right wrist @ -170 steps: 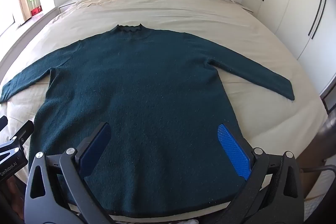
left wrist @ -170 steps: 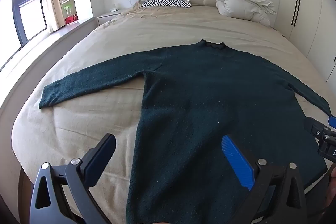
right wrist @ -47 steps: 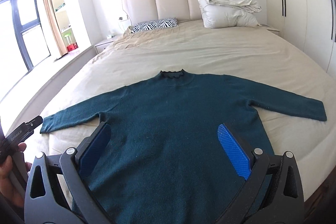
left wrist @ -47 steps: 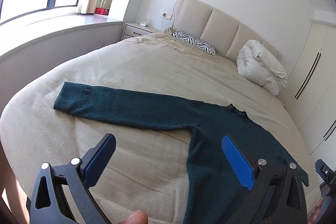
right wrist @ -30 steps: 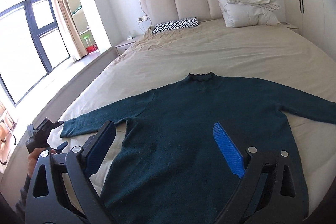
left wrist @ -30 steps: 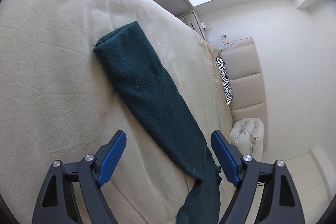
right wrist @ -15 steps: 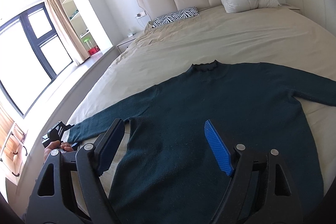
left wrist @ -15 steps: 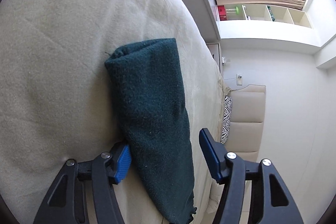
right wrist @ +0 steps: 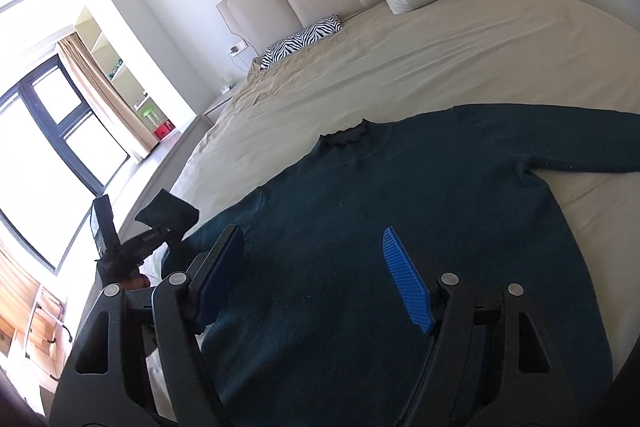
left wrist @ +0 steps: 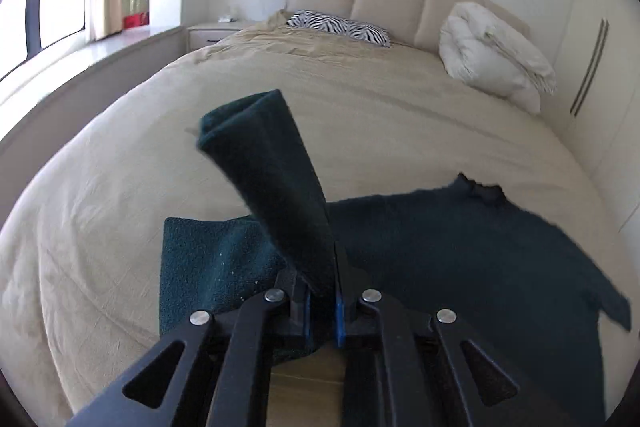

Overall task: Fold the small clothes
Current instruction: 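Carry the sleeve with the left gripper across the sweater body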

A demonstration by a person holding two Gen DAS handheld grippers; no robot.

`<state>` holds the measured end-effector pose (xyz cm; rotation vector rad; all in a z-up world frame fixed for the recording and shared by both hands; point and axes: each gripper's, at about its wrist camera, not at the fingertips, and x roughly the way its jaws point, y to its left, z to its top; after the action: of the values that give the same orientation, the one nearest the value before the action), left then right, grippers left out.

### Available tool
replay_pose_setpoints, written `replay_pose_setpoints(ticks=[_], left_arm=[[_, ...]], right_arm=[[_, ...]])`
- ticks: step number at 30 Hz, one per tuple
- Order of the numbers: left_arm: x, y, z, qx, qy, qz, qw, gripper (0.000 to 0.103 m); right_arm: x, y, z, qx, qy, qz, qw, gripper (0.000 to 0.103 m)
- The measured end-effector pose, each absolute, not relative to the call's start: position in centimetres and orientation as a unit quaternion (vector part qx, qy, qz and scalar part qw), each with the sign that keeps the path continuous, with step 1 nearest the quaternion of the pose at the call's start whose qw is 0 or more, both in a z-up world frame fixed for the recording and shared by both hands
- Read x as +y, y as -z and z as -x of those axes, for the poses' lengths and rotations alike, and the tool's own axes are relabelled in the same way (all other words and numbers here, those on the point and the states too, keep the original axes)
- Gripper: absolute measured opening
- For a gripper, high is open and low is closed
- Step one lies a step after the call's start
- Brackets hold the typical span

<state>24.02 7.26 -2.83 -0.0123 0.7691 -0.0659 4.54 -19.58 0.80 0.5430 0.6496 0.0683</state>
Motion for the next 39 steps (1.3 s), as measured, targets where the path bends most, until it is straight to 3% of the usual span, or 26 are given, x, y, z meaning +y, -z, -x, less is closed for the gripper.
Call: replay_pose_setpoints(ticks=[2, 7, 18, 24, 26, 28, 31, 32, 36, 39], left_arm=[[1.8, 5.1, -22.3, 0.371, 0.048, -0.095, 0.922, 0.009], [-1.4, 9.3, -19.8, 0.384, 0.037, -0.161, 0.908, 0.009], [-0.9, 9.2, -18.9, 0.374, 0.032, -0.136, 0.917, 0.012], [0.2, 8.8, -18.7, 0.373, 0.032, -0.109, 0.921, 0.013], [0.3, 8.8, -18.6, 0.373, 0.032, -0.105, 0.921, 0.013], [0.5, 8.8, -18.6, 0.374, 0.031, -0.102, 0.921, 0.013], [1.0, 8.5, -18.6, 0.379, 0.034, -0.085, 0.921, 0.018], [1.2, 8.4, -18.5, 0.382, 0.039, -0.075, 0.920, 0.021], [2.3, 6.8, -16.9, 0.372, 0.058, -0.026, 0.926, 0.055], [4.1, 5.8, -15.6, 0.373, 0.091, 0.046, 0.922, 0.057]], right_arm=[[-21.1, -0.1, -5.9, 0.324, -0.044, -0.283, 0.902, 0.071], [-22.6, 3.2, -11.0, 0.372, -0.089, -0.326, 0.864, 0.071], [-16.8, 15.0, -23.2, 0.525, -0.188, -0.448, 0.699, 0.071], [-15.1, 18.2, -25.4, 0.538, -0.187, -0.492, 0.658, 0.071], [-15.0, 18.2, -26.5, 0.536, -0.186, -0.481, 0.669, 0.053], [-14.4, 18.2, -27.5, 0.546, -0.178, -0.449, 0.685, 0.027], [-13.1, 17.7, -27.3, 0.545, -0.178, -0.406, 0.712, 0.010], [-13.1, 17.2, -27.5, 0.541, -0.175, -0.391, 0.724, 0.009], [-14.1, 14.0, -27.1, 0.511, -0.155, -0.347, 0.771, 0.007], [-17.1, 10.7, -26.7, 0.488, -0.127, -0.304, 0.809, 0.007]])
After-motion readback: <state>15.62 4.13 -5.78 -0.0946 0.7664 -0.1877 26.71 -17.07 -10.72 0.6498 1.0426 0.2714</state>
